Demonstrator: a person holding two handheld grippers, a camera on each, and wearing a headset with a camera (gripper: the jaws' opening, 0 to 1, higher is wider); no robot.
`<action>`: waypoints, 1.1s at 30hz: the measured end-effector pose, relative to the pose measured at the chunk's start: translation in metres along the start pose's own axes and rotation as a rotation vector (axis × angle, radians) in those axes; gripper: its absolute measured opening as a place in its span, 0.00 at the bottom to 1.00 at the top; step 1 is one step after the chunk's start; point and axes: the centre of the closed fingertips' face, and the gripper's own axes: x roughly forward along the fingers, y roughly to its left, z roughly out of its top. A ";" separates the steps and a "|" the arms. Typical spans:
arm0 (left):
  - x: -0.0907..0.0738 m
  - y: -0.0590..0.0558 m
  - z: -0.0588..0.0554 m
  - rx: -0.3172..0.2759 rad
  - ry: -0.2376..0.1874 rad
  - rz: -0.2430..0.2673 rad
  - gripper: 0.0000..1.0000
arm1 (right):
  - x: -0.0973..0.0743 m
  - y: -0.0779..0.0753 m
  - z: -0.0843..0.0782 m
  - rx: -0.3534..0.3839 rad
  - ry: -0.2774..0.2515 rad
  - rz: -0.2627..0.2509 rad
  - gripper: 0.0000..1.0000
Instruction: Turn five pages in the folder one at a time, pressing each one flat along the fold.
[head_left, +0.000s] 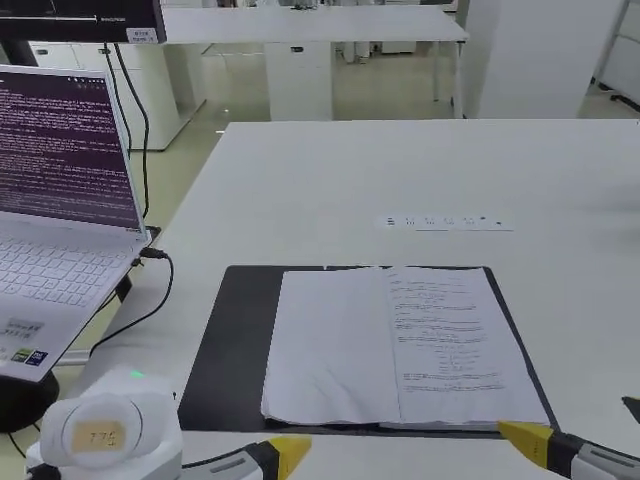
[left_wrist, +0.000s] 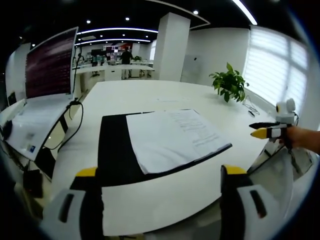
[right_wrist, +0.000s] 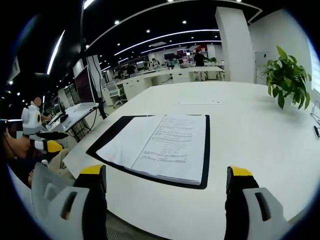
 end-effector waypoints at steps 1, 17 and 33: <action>0.002 -0.001 0.001 0.003 0.001 -0.002 0.99 | 0.000 0.000 0.000 0.000 0.002 0.001 1.00; 0.071 -0.056 0.009 0.053 0.069 -0.139 0.90 | 0.008 0.001 -0.011 0.000 0.030 0.024 0.99; 0.140 -0.126 -0.003 0.150 0.127 -0.265 0.79 | 0.013 -0.015 -0.014 0.007 0.049 0.023 0.98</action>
